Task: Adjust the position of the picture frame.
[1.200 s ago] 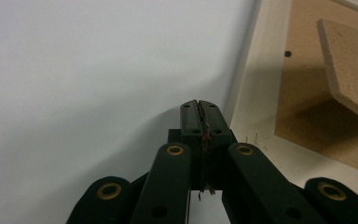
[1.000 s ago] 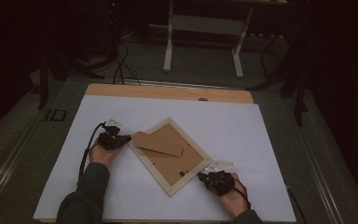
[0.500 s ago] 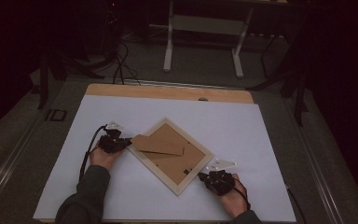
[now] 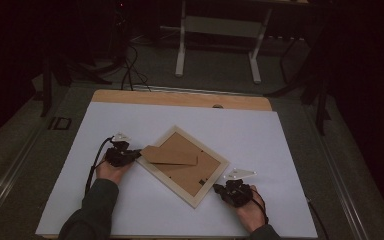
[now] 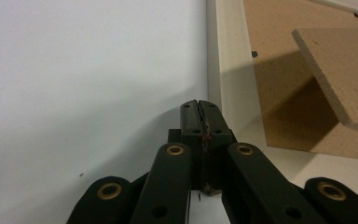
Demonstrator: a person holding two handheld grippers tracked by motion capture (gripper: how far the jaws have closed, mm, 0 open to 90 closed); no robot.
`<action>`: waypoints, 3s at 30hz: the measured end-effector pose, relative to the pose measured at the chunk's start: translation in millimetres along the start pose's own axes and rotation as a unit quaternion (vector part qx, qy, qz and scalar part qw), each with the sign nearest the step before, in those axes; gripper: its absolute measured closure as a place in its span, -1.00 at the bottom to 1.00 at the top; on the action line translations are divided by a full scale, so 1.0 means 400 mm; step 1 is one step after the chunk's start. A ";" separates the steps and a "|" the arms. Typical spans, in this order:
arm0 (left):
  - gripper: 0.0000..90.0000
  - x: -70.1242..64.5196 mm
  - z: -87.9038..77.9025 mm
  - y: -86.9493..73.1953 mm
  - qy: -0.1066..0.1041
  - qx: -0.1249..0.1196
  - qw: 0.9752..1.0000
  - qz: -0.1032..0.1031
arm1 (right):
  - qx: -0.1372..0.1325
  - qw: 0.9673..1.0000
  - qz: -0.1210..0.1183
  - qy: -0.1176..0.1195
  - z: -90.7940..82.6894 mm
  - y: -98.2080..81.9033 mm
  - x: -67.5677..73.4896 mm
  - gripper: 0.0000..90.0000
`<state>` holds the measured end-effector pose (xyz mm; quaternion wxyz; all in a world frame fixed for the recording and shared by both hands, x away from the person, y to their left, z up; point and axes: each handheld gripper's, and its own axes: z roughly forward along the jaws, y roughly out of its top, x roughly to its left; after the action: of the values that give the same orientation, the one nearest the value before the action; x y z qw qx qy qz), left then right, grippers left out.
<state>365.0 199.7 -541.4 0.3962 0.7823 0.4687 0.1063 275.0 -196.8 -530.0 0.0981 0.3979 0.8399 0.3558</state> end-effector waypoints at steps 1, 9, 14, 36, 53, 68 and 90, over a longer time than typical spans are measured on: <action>1.00 -0.002 0.000 0.000 0.001 0.001 1.000 0.000 | 0.001 1.000 0.000 -0.002 0.000 0.001 0.000 1.00; 1.00 -0.025 -0.006 -0.006 0.018 0.004 1.000 0.003 | 0.013 1.000 0.003 -0.005 -0.005 0.003 0.009 1.00; 1.00 -0.034 -0.010 -0.010 0.026 0.005 1.000 -0.006 | 0.012 1.000 0.010 -0.012 -0.003 0.007 0.002 1.00; 1.00 -0.080 -0.025 -0.033 0.054 0.006 0.998 -0.031 | 0.025 0.999 0.011 -0.029 -0.006 0.013 -0.004 1.00; 1.00 -0.103 -0.041 -0.054 0.052 0.008 0.998 -0.047 | 0.017 0.999 0.035 -0.036 0.008 0.033 -0.051 1.00; 1.00 -0.118 -0.047 -0.068 0.059 0.000 0.997 -0.057 | 0.004 0.999 0.040 -0.033 0.023 0.046 -0.082 1.00; 1.00 -0.135 -0.055 -0.080 0.054 0.001 0.997 -0.061 | -0.002 0.998 0.043 -0.044 0.035 0.062 -0.107 1.00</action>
<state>303.2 174.8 -538.6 0.3751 0.7459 0.5364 0.1233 324.4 -210.3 -528.7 0.1204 0.4488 0.8163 0.3430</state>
